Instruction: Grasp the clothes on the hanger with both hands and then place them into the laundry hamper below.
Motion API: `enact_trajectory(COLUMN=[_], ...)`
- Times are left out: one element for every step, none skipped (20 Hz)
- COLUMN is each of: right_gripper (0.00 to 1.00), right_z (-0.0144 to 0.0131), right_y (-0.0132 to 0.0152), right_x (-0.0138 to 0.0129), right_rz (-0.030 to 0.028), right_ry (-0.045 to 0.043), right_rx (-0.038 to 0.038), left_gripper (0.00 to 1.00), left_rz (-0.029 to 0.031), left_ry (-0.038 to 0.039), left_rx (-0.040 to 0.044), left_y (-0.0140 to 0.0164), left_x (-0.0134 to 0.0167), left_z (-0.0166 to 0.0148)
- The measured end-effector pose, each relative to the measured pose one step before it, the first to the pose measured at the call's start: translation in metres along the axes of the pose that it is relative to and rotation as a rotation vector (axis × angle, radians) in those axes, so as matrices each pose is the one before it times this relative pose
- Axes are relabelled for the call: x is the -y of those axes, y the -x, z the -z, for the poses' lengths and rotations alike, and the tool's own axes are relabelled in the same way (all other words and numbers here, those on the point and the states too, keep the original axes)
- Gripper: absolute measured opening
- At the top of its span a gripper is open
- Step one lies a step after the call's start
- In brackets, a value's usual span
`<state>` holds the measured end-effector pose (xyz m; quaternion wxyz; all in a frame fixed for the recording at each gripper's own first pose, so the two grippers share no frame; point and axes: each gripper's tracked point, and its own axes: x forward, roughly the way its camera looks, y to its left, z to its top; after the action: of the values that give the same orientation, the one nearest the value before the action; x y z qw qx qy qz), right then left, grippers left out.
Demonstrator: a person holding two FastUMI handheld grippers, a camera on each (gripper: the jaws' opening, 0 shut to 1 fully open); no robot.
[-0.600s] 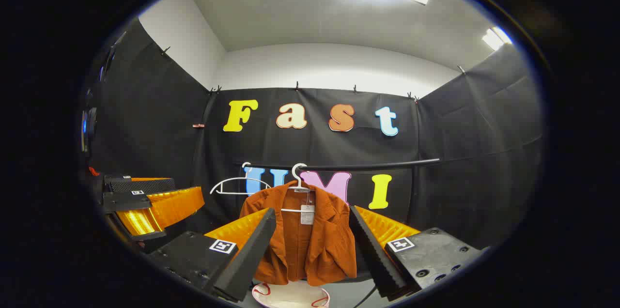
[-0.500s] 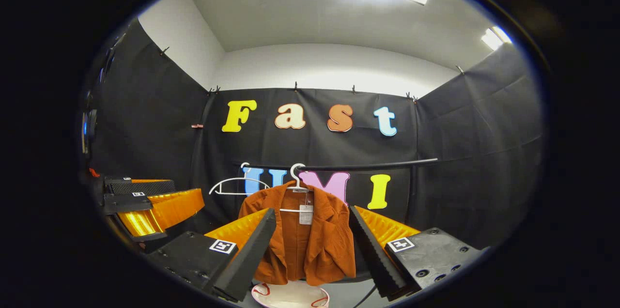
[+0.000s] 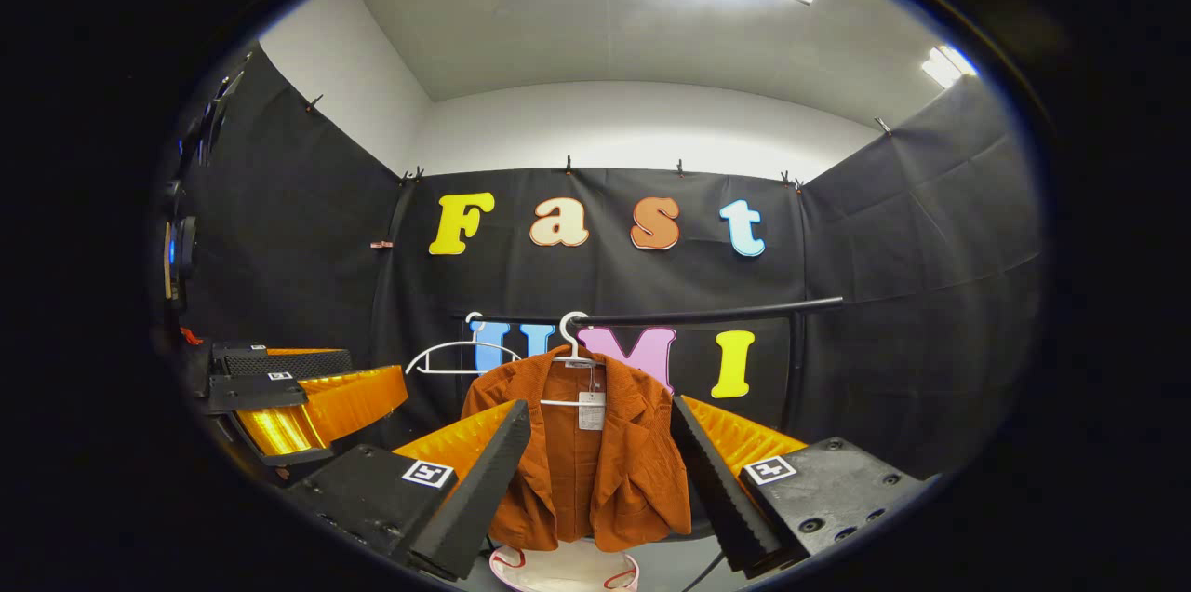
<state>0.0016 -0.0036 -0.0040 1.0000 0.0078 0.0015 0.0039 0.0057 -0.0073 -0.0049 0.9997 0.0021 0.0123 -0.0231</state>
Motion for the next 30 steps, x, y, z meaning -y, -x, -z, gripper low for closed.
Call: enact_trajectory(right_gripper=[0.99, 0.97, 0.97, 0.97, 0.97, 0.97, 0.97, 0.97, 0.99, 0.99, 0.97, 0.97, 0.97, 0.97, 0.97, 0.97, 0.97, 0.97, 0.97, 0.97, 0.97, 0.96, 0.97, 0.97, 0.97, 0.97, 0.97, 0.97, 0.97, 0.97], right_z=[-0.00093, -0.00042, 0.00068, -0.00071, -0.00098, -0.00075, -0.00095, -0.00108, 0.00095, 0.00052, 0.00044, 0.00028, 0.00074, 0.00132, 0.00138, 0.00028, 0.00017, -0.00002, 0.00001, 0.00107, 0.0023, 0.00212, 0.00328, 0.00188, 0.00263, 0.00431, 0.00398, 0.00353, 0.00389, 0.0039], right_y=[-0.0005, -0.00084, -0.00101, 0.0005, 0.00069, 0.00038, 0.00039, -0.00093, -0.00006, -0.00024, 0.00044, 0.00074, 0.00024, 0.00066, 0.00039, 0.00125, -0.00022, 0.00169, 0.00285, 0.00188, -0.00056, 0.00125, 0.00079, -0.00002, -0.00068, -0.00041, -0.00223, -0.00239, -0.00379, -0.006], right_x=[-0.00014, -0.00112, -0.00129, -0.00145, 0.00076, -0.00084, -0.00031, -0.00205, -0.00144, -0.00132, -0.0005, -0.0017, -0.00172, -0.00097, -0.00072, -0.00121, -0.00144, -0.00066, -0.00012, -0.00005, -0.00005, 0.00074, -0.00024, -0.00028, 0.00019, 0.00112, 0.0016, 0.00276, 0.00249, 0.00079], right_rz=[0.00089, -0.00126, -0.00306, -0.00178, -0.00076, 0.00067, -0.00116, -0.00054, -0.00153, -0.0001, 0.00016, 0.00003, 0.00187, 0.00384, 0.00501, 0.00583, 0.00688, 0.00768, 0.0092, 0.01154, 0.01168, 0.01161, 0.01008, 0.00922, 0.00746, 0.0062, 0.00685, 0.0077, 0.00595, 0.00335], right_ry=[0.00052, -0.00248, -0.00303, 0.0004, 0.00357, 0.00461, 0.00307, 0.00128, 0.00175, 0.00303, 0.00287, 0.00208, 0.00214, 0.00206, 0.0017, 0.00192, 0.00132, 0.00141, 0.00195, 0.00289, 0.00264, 0.00204, 0.0005, -0.00099, -0.00124, 0.00094, 0.00298, 0.0036, 0.00206, 0.00157], right_rx=[0.00214, -0.0009, -0.00027, -0.0004, 0.00084, 0.00203, 0.00216, 0.00225, 0.00022, -0.00122, -0.00184, -0.00225, -0.00238, -0.00308, -0.0064, -0.00475, -0.0002, 0.00087, -0.00076, -0.00174, -0.00358, -0.00544, -0.00524, -0.0035, -0.00639, -0.00857, -0.00787, -0.00635, -0.00578, -0.00622], left_gripper=[0.95, 0.95, 0.95, 0.95, 0.95, 0.95, 0.95, 0.95, 0.95, 0.95, 0.95, 0.95, 0.95, 0.95, 0.95, 0.95, 0.95, 0.95, 0.95, 0.95, 0.95, 0.95, 0.95, 0.95, 0.95, 0.95, 0.95, 0.95, 0.95, 0.95], left_rz=[0.00366, 0.00122, -0.00102, -0.0007, -0.00046, -0.00092, -0.00308, -0.002, -0.00112, -0.00091, -0.00113, 0.0009, 0.00184, 0.00207, 0.00166, 0.00209, 0.00298, 0.00605, 0.00845, 0.00997, 0.01066, 0.01069, 0.00729, 0.00443, 0.00174, 0.00069, 0.002, 0.00424, 0.00099, -0.00401], left_ry=[-0.00037, 0.0005, -0.0001, 0.00134, 0.00304, 0.00319, 0.00155, 0.00128, 0.00291, 0.00416, 0.00442, 0.00405, 0.003, 0.00259, 0.00313, 0.00511, 0.00673, 0.00719, 0.00552, 0.00279, 0.00071, -0.00117, -0.00168, -0.00161, -0.00008, 0.00239, 0.00426, 0.00511, 0.00498, 0.00473], left_rx=[-0.00283, -0.00159, -0.00071, 0.00009, 0.00189, 0.00303, 0.00343, 0.00248, 0.00121, 0.00155, 0.00007, -0.00071, -0.00114, -0.00009, -0.00382, -0.00478, -0.00341, -0.00432, -0.00639, -0.00633, -0.00605, -0.00633, -0.00303, -0.00111, -0.00103, -0.00343, -0.0057, -0.006, -0.00367, -0.00319], left_y=[-0.00118, -0.00084, 0.00035, 0.00019, 0.00181, 0.00029, 0.00121, 0.0006, 0.00105, 0.00053, 0.00014, 0.0003, -0.00047, -0.00064, -0.00076, -0.00042, 0.00031, -0.00033, -0.00082, -0.00143, -0.00099, 0.00006, 0.00136, 0.00477, 0.00149, -0.00158, -0.00381, -0.00414, -0.00447, -0.00495], left_x=[0.00058, -0.00027, -0.00065, -0.00078, -0.00028, -0.00088, -0.00093, -0.00063, -0.00039, -0.0009, -0.00083, -0.00061, 0.0001, -0.00079, -0.00044, -0.00043, -0.00049, -0.00048, -0.00021, -0.00075, -0.00092, -0.00037, -0.00146, -0.00243, -0.00098, -0.00216, -0.00148, -0.00105, -0.00244, -0.00393], left_z=[0.00151, -0.00047, 0.0006, -0.00145, 0.00066, -0.00099, -0.00089, -0.00088, 0.00002, -0.00087, 0.001, -0.00008, 0.00164, 0.00009, 0.00132, 0.00095, 0.0012, 0.00001, 0.0024, 0.00068, 0.00203, 0.0011, 0.001, 0.00264, 0.00239, 0.00229, 0.00304, 0.00265, 0.00274, 0.00189])
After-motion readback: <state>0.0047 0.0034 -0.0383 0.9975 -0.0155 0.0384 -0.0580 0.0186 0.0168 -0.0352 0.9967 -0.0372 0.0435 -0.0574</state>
